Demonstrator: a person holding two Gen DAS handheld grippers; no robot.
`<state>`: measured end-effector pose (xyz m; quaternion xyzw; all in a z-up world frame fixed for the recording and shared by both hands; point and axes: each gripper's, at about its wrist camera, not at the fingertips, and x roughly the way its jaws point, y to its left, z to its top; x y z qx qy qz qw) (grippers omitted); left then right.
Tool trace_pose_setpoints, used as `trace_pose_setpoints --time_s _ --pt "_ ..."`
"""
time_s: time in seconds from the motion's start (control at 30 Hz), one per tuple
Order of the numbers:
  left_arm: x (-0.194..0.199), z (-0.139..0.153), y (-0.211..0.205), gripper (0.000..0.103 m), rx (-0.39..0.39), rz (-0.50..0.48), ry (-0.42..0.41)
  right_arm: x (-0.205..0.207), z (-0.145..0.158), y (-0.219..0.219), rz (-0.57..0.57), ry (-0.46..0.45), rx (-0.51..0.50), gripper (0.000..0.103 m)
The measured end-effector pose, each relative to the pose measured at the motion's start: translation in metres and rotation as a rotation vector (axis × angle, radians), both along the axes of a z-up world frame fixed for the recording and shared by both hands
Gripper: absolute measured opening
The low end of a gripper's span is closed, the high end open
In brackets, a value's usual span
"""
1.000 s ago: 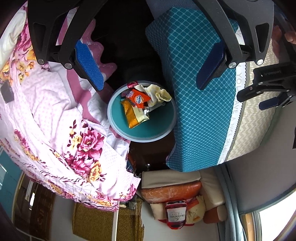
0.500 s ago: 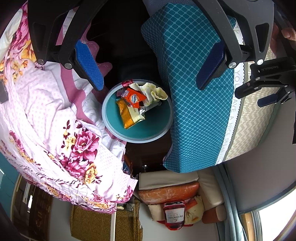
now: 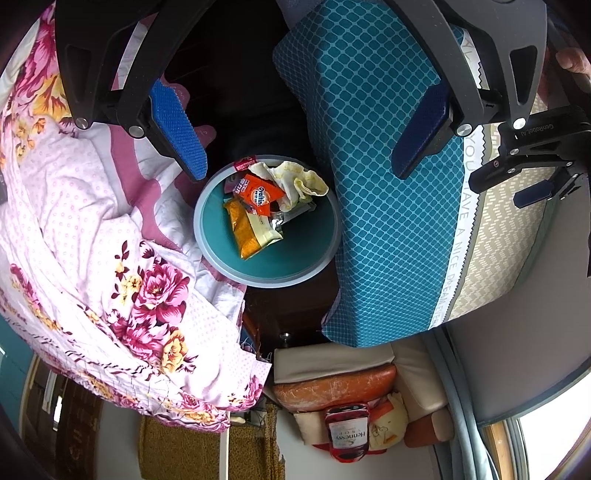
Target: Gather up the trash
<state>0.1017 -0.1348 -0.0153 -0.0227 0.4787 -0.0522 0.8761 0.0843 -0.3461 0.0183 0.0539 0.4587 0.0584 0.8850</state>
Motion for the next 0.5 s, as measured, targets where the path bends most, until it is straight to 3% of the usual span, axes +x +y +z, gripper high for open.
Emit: trace_pose_setpoints --time_s 0.5 --pt "0.004 -0.01 0.008 0.099 0.015 0.025 -0.002 0.008 -0.014 -0.002 -0.013 0.031 0.013 0.096"
